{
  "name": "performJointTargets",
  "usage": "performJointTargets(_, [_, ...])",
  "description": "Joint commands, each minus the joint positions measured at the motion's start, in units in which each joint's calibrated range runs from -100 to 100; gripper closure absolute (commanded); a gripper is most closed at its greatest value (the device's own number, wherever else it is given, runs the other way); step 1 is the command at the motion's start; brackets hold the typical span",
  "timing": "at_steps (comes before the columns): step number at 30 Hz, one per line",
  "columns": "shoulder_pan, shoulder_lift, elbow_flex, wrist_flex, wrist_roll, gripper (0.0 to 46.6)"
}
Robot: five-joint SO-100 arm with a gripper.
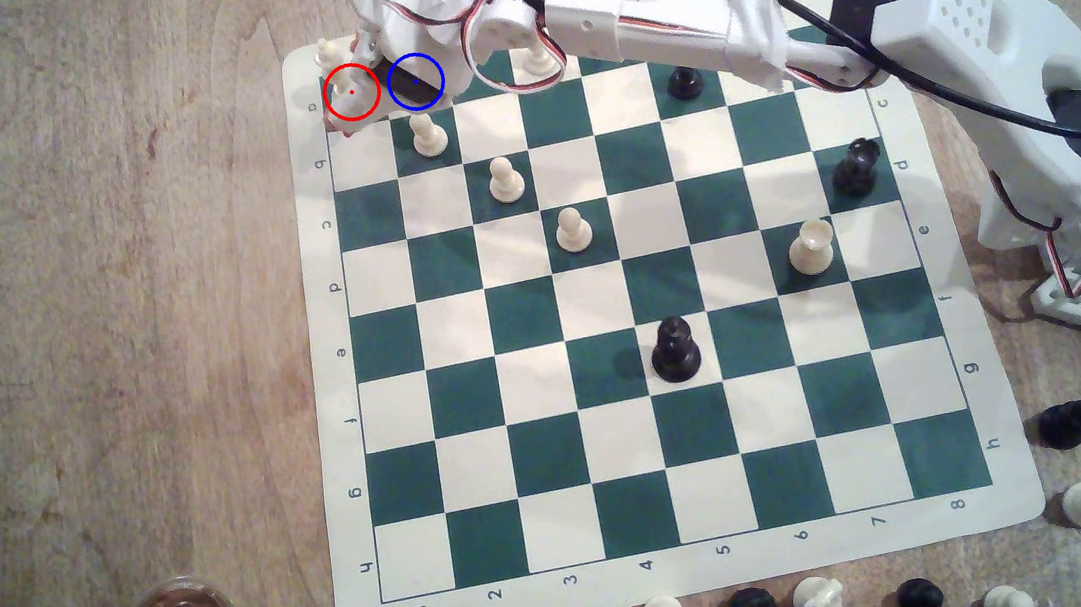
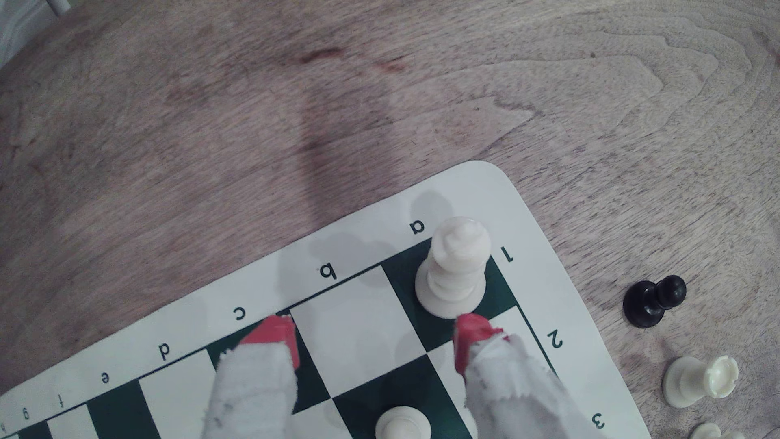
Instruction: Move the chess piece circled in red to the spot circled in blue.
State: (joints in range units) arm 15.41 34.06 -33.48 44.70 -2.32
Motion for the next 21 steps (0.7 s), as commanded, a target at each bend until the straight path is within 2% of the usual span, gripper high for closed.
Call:
performJointTargets(1, [0.9, -0.7, -6.1, -0.6, 0.3, 26.5])
performJointTargets(21, [2.1, 5.4, -6.6, -10.6, 0.1, 27.8])
